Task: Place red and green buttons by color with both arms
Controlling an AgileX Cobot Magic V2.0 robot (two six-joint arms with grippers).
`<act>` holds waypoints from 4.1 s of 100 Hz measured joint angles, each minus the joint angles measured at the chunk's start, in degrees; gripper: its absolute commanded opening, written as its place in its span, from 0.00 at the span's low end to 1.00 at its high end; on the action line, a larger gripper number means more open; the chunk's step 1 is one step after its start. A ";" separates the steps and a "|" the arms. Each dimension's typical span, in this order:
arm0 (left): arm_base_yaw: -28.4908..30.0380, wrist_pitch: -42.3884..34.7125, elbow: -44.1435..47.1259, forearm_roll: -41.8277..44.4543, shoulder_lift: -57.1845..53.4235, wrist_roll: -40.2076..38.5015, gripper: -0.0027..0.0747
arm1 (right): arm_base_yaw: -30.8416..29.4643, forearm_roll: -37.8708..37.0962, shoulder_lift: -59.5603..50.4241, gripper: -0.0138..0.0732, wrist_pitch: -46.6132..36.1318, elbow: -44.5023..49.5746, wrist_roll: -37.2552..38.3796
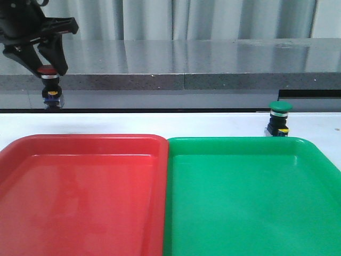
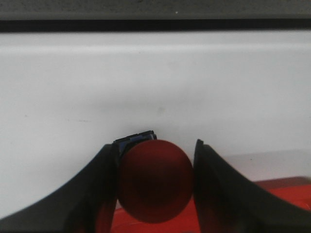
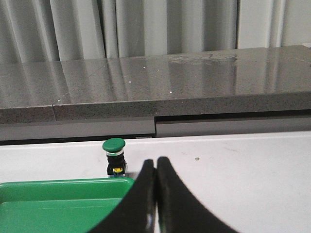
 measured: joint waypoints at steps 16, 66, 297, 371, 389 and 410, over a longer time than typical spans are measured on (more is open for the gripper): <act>-0.66 1.77 0.38 0.00 -2.48 0.00 0.18 | 0.00 0.00 0.00 0.09 0.00 0.00 0.00; -11.64 -6.33 20.98 0.00 -16.34 -1.56 0.18 | 0.00 0.00 0.00 0.09 0.00 0.00 0.00; -14.90 -19.76 42.05 0.04 -33.94 -6.12 0.48 | 0.00 0.00 0.00 0.09 0.00 0.00 0.00; -14.90 -31.40 59.26 5.21 -62.18 -6.15 0.01 | 0.00 0.00 0.00 0.09 0.00 0.00 0.00; -14.90 -35.30 65.36 6.30 -69.82 -6.15 0.01 | 0.00 0.00 0.00 0.09 0.00 0.00 0.00; -14.90 -35.78 70.82 8.95 -78.44 -6.15 0.01 | 0.00 0.00 0.00 0.09 0.00 0.00 0.00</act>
